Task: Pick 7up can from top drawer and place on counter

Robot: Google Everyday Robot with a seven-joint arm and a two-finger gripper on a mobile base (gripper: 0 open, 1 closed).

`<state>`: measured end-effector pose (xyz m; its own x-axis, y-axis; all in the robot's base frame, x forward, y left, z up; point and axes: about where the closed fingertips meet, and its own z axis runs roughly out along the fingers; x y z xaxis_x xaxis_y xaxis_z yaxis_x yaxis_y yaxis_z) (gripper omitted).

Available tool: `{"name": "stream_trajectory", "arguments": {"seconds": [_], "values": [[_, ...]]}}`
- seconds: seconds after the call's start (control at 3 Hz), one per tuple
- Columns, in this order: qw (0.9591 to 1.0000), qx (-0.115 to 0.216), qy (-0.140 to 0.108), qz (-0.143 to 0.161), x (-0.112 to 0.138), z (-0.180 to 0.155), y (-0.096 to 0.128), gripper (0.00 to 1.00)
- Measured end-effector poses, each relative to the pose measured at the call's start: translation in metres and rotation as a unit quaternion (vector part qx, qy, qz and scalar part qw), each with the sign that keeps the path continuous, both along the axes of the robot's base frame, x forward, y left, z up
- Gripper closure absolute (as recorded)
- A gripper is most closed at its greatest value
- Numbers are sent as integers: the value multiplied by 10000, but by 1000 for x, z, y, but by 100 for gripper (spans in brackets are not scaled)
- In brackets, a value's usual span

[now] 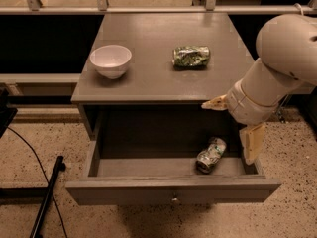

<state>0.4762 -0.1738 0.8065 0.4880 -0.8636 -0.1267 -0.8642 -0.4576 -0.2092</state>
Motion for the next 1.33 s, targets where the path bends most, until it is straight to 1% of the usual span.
{"name": "stream_trajectory", "arguments": {"seconds": [0.33,0.67,1.0,1.33], "values": [[9959,10,121,900,-1,-34,-1,0],[9826,-131,-58,1852,-10,-71,1,0],[9728,-175,-167,2303,-11,-73,2,0],[9694,-327,-79,2432,-7,-82,7,0]]}}
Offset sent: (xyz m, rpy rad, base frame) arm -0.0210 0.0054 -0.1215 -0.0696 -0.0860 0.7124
